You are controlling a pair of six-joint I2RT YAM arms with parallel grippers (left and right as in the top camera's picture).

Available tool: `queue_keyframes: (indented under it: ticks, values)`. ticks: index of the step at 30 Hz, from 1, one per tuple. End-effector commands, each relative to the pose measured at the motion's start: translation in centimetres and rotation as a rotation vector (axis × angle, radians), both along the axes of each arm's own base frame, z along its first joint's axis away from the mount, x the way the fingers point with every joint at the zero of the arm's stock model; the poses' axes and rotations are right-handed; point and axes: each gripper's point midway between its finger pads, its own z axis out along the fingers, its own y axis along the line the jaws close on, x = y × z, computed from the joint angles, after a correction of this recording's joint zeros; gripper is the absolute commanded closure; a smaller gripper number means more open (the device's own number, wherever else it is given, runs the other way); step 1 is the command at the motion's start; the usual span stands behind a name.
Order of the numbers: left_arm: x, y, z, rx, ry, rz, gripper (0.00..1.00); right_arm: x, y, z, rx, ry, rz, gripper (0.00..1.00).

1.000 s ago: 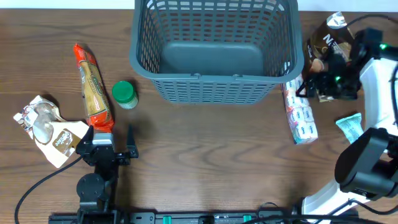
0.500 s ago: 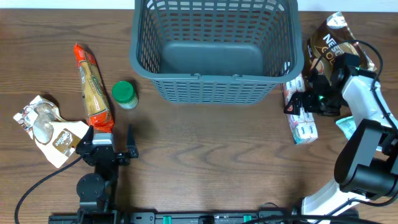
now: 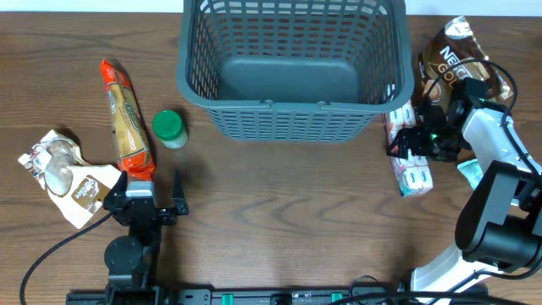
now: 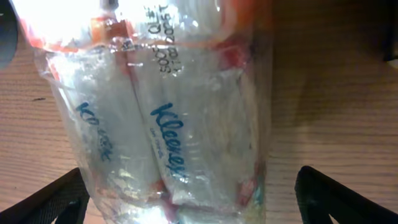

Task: Pack container
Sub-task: 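Lower the right gripper and grasp the Kleenex tissue pack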

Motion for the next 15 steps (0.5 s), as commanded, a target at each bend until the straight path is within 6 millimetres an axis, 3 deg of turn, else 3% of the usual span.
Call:
queue_keyframes:
  ticks: [1, 12, 15]
  values:
    - [-0.1, 0.2, -1.8, 0.005, 0.055, 0.011, 0.01, 0.0, 0.6, -0.2, 0.014, 0.004, -0.001, 0.12]
    - [-0.1, 0.2, -1.8, 0.005, 0.055, 0.011, 0.01, -0.7, 0.2, -2.4, -0.028, 0.003, -0.023, 0.11]
    - [-0.1, 0.2, -1.8, 0.005, 0.055, 0.011, 0.02, -0.8, -0.6, -2.7, -0.075, 0.011, -0.051, 0.16]
